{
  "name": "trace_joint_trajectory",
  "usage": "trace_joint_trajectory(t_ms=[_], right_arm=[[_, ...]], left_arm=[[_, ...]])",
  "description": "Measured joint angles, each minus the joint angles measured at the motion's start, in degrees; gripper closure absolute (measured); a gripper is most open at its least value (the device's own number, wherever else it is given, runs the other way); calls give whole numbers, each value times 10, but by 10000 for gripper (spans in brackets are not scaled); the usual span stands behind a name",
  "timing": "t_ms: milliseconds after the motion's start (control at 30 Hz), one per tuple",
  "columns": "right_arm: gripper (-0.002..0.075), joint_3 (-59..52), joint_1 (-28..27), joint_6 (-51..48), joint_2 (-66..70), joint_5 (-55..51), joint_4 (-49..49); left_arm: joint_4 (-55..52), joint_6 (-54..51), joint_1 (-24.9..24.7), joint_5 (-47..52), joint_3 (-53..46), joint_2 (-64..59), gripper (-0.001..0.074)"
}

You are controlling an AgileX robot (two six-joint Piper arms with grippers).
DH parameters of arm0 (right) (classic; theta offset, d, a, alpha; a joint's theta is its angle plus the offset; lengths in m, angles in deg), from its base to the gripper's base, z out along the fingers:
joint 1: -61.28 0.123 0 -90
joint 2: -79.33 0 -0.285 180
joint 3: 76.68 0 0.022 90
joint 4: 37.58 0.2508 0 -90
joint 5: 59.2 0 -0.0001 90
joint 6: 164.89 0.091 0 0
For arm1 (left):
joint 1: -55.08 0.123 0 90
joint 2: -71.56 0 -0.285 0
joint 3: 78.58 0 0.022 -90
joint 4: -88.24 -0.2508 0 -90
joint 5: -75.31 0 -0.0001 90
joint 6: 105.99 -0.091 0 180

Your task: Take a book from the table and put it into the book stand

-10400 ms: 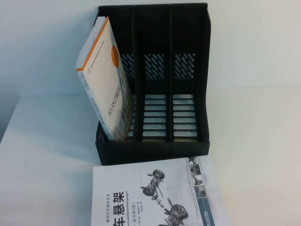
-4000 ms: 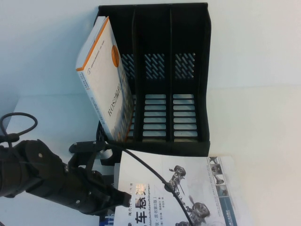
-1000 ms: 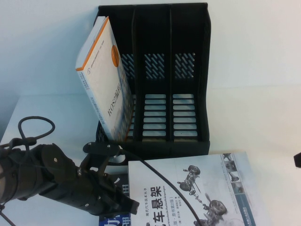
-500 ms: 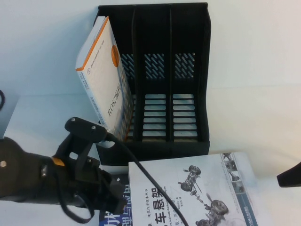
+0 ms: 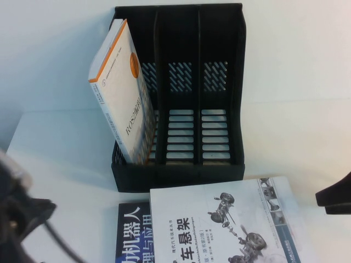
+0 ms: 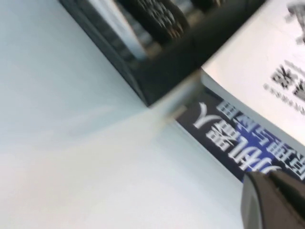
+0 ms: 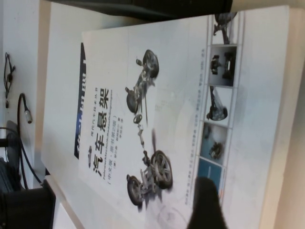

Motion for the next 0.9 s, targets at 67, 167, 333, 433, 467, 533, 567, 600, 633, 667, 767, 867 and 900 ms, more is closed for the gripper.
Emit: trace_joint_trajectory(t_ms=[67, 167, 333, 433, 467, 533, 567, 600, 633, 667, 767, 867, 900], right_arm=[[264, 0, 6, 0, 0, 8, 0], [244, 0, 18, -6, 0, 26, -1], [236, 0, 27, -15, 5, 38, -1], [235, 0, 28, -19, 24, 42, -1], [235, 0, 30, -19, 34, 42, -1], [235, 0, 32, -19, 53, 45, -1], [235, 0, 33, -19, 63, 45, -1], [235, 0, 35, -19, 73, 46, 2], [235, 0, 38, -19, 81, 47, 4], [235, 0, 43, -20, 88, 47, 7], [235, 0, 55, -31, 101, 46, 27], [235, 0, 73, -44, 110, 37, 40], [235, 0, 79, -52, 113, 32, 43]], left_arm=[[-17, 7, 0, 9, 0, 37, 738], [-50, 10, 0, 26, 0, 87, 738], [-122, 10, 0, 59, 0, 132, 738], [-139, 10, 0, 72, 0, 139, 738], [-141, 10, 0, 75, 0, 140, 739], [-143, 10, 0, 75, 0, 140, 739], [-145, 10, 0, 75, 0, 140, 739], [-147, 10, 0, 75, 0, 140, 739], [-150, 10, 0, 73, 0, 140, 739], [-153, 10, 0, 70, 0, 140, 738], [-165, 11, 0, 62, -1, 140, 738], [-178, 24, 0, 39, -12, 140, 739], [-181, 29, 0, 28, -18, 140, 738]])
